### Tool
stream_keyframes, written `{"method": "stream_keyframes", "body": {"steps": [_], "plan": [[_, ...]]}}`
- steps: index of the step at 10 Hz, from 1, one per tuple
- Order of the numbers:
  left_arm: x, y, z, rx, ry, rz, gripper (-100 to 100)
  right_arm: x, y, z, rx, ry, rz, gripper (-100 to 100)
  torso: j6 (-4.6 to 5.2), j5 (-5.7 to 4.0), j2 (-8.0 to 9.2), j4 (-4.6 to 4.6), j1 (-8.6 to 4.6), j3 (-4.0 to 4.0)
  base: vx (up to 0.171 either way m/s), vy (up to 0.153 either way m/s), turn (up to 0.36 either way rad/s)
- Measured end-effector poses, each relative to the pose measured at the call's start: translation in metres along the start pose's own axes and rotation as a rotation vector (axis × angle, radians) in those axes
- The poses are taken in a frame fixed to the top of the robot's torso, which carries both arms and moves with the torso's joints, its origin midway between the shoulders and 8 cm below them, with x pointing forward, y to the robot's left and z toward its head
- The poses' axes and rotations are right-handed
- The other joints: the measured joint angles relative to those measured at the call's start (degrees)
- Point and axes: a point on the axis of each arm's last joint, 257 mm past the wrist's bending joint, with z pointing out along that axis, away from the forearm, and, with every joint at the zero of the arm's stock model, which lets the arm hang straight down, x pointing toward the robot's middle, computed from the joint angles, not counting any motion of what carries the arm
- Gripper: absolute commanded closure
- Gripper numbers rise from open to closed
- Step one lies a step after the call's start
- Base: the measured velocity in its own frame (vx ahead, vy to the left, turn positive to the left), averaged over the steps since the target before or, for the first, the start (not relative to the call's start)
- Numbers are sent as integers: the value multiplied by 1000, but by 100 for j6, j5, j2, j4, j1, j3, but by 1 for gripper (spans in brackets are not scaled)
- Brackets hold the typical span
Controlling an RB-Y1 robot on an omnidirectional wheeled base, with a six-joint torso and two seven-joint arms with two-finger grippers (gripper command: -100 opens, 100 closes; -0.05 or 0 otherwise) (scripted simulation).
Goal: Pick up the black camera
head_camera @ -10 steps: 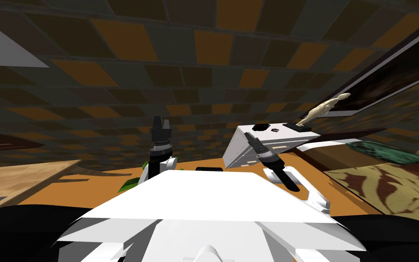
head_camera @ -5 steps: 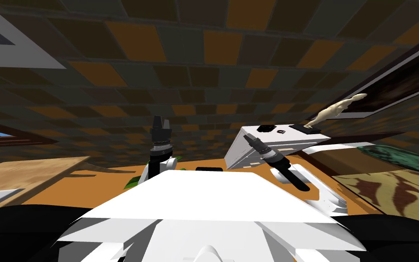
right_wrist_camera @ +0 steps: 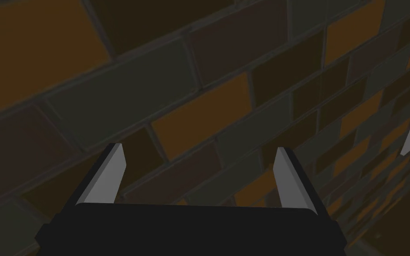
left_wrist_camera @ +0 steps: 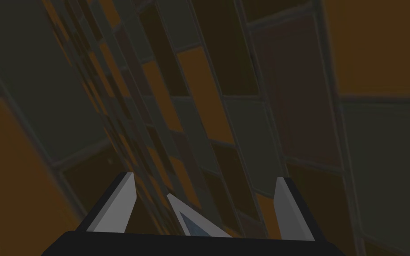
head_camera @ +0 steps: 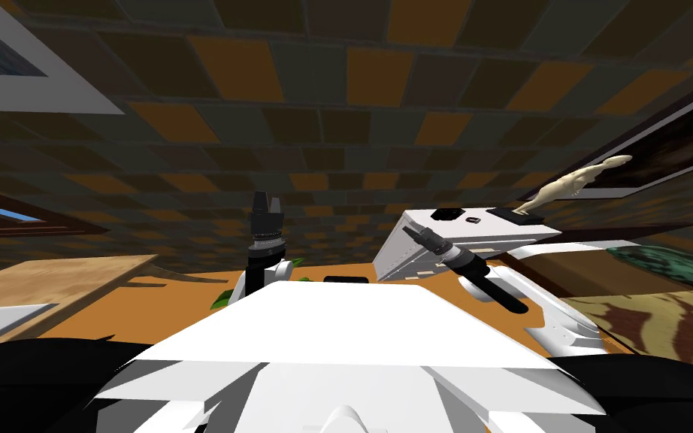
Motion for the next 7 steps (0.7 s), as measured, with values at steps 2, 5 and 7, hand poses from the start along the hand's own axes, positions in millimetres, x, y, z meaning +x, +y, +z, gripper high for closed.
{"method": "stream_keyframes", "body": {"steps": [2, 5, 7], "plan": [[0, 0, 0, 0, 0, 0, 0, 3, -2, -2, -20, 51, -35, -100, 3, -1, 0, 0, -6, 0, 11, 32, 34], [0, 0, 0, 0, 0, 0, 0, 9, -9, -7, -45, 137, -96, -100, 3, -1, -1, 0, -8, -1, 15, 30, 49], [0, 0, 0, 0, 0, 0, 0, 13, -17, -14, -62, 205, -144, -100, 2, -1, -3, -1, -4, -2, 14, 21, 14]]}}
